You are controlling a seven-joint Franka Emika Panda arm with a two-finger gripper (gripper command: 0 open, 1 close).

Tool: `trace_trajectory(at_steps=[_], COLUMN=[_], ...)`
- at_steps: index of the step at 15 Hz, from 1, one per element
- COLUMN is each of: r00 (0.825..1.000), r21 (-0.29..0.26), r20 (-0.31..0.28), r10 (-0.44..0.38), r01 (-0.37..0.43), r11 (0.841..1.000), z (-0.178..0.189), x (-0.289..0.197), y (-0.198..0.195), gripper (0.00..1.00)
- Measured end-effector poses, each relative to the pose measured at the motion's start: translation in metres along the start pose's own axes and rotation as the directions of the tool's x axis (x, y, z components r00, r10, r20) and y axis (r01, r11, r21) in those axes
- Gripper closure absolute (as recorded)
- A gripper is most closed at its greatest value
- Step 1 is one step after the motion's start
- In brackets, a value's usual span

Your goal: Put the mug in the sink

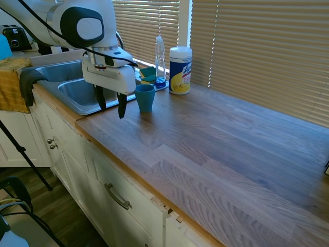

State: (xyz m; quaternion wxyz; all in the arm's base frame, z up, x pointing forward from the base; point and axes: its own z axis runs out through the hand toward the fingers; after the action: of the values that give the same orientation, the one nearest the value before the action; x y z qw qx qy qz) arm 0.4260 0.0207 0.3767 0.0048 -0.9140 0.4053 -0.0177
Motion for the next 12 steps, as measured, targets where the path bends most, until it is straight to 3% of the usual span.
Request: trace_trajectory(at_steps=[4,12], r00=[1.0,0.996], r21=[0.012,0.118], r20=[0.006,-0.019], r10=[0.011,0.082], r01=[-0.011,-0.079], r11=[1.0,0.99], z=[0.0,-0.042], x=[0.0,0.028], y=[-0.001,-0.018], gripper=[0.0,0.0])
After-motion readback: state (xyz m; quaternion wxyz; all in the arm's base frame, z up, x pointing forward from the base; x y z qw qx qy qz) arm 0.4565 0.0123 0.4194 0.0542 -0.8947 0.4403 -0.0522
